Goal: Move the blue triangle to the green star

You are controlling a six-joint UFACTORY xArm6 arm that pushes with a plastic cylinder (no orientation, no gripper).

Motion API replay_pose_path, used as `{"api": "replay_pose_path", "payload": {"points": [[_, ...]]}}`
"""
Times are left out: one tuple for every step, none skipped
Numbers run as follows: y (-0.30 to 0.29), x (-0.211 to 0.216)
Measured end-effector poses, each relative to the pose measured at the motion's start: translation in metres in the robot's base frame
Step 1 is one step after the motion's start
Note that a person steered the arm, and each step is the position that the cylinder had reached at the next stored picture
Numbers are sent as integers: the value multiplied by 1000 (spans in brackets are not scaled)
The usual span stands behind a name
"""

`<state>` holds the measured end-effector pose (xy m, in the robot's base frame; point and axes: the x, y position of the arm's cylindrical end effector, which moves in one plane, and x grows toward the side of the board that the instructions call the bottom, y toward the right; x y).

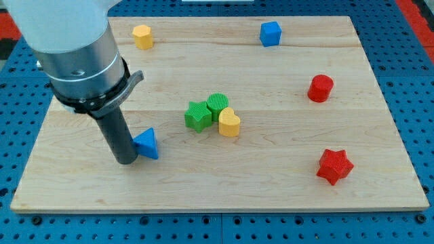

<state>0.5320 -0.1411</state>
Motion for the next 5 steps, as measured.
{"api": "replay_pose_path", "payload": {"points": [[-6,-9],[-4,-20],[17,-20],[35,-20],[49,-20]]}}
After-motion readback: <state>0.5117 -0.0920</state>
